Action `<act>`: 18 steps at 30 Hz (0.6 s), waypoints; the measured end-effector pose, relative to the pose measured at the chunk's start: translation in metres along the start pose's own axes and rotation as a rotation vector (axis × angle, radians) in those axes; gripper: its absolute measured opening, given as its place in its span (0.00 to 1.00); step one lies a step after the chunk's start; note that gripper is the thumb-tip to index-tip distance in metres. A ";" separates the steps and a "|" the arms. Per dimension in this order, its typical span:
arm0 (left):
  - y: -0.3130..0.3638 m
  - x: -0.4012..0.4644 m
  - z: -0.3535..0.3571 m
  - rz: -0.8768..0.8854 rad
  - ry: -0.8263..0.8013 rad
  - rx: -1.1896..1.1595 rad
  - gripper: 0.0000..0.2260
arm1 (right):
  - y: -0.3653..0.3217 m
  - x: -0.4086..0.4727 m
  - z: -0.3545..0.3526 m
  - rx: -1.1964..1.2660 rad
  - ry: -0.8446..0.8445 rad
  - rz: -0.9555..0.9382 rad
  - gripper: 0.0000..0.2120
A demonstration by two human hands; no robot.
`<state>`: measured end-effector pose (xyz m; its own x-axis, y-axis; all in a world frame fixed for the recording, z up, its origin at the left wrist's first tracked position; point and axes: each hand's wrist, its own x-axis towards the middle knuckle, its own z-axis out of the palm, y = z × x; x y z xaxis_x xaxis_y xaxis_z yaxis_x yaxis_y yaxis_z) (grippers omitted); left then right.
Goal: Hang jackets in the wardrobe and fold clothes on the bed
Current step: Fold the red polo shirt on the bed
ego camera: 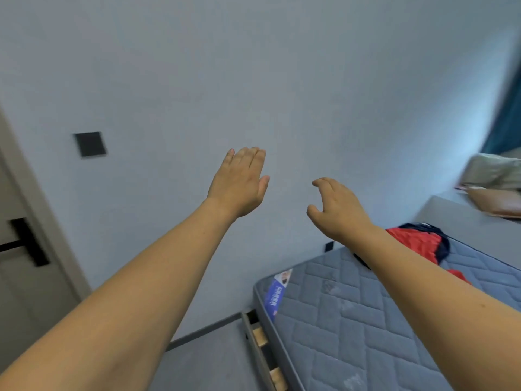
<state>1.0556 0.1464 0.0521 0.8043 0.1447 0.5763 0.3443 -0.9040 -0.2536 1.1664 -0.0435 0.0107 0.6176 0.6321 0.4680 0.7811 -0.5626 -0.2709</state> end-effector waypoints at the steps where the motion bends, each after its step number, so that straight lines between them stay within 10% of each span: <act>1: 0.005 0.015 0.021 0.025 -0.004 -0.038 0.27 | 0.017 0.008 0.009 -0.007 0.002 0.044 0.27; 18: 0.241 0.209 0.317 0.517 -0.273 -0.374 0.27 | 0.346 0.007 0.115 -0.131 -0.070 0.762 0.25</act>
<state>1.4607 0.0864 -0.1347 0.9300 -0.2907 0.2252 -0.2671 -0.9549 -0.1296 1.4514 -0.1725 -0.1760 0.9877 0.0747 0.1371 0.1235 -0.9111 -0.3933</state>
